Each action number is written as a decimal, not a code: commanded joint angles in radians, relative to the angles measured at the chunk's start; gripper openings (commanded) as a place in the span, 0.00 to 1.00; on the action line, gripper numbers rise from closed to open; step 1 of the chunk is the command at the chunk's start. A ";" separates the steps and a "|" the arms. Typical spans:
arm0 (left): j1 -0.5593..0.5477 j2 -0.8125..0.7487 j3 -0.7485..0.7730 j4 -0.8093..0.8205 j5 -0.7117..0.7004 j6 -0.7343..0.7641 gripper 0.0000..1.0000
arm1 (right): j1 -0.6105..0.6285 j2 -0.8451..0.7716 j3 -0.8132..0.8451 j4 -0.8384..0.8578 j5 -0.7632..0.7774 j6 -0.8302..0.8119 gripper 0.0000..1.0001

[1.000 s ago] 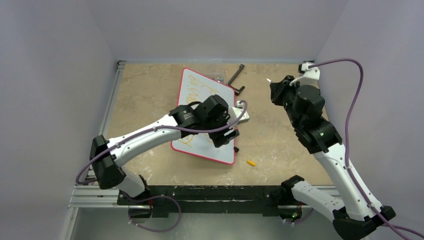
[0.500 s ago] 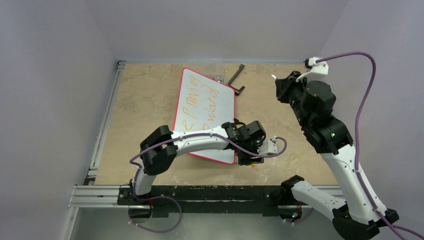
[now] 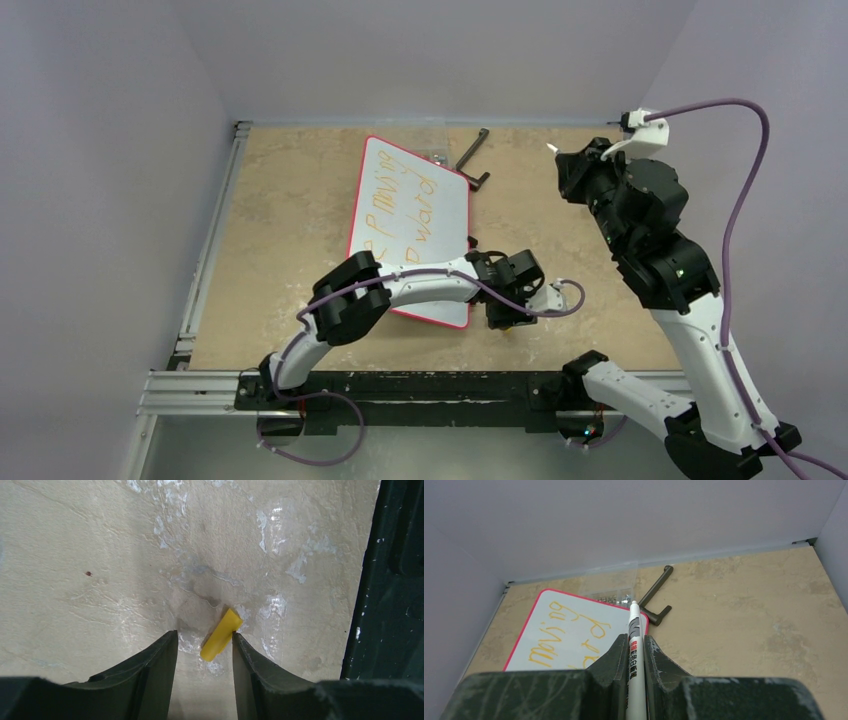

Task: Write a sentence on the whiteboard
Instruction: Close the whiteboard marker at the center of the board.

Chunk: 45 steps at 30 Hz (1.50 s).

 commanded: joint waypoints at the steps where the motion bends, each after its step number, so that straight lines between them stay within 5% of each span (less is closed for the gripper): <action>1: -0.006 0.015 0.023 0.027 0.015 -0.027 0.43 | 0.001 0.006 0.043 -0.001 -0.023 -0.009 0.00; 7: -0.006 0.048 0.035 -0.005 0.018 -0.030 0.40 | 0.001 0.017 0.041 -0.003 -0.020 -0.008 0.00; 13: -0.004 0.069 0.057 -0.011 0.033 -0.091 0.16 | 0.002 0.023 0.023 0.005 -0.023 -0.005 0.00; 17: -0.002 0.079 0.067 -0.003 -0.015 -0.196 0.11 | 0.002 0.021 0.018 0.007 -0.019 -0.005 0.00; 30: 0.000 0.135 0.119 -0.049 -0.187 -0.498 0.33 | 0.001 0.011 0.000 0.011 -0.026 -0.003 0.00; 35: 0.000 0.147 0.120 -0.058 -0.190 -0.533 0.21 | 0.002 0.007 -0.008 0.015 -0.028 0.002 0.00; 39: 0.000 0.146 0.110 -0.077 -0.233 -0.538 0.02 | 0.001 0.004 -0.009 0.011 -0.026 0.003 0.00; 45: 0.035 0.085 0.077 -0.038 -0.131 -0.611 0.00 | 0.001 -0.012 -0.037 0.038 -0.012 0.020 0.00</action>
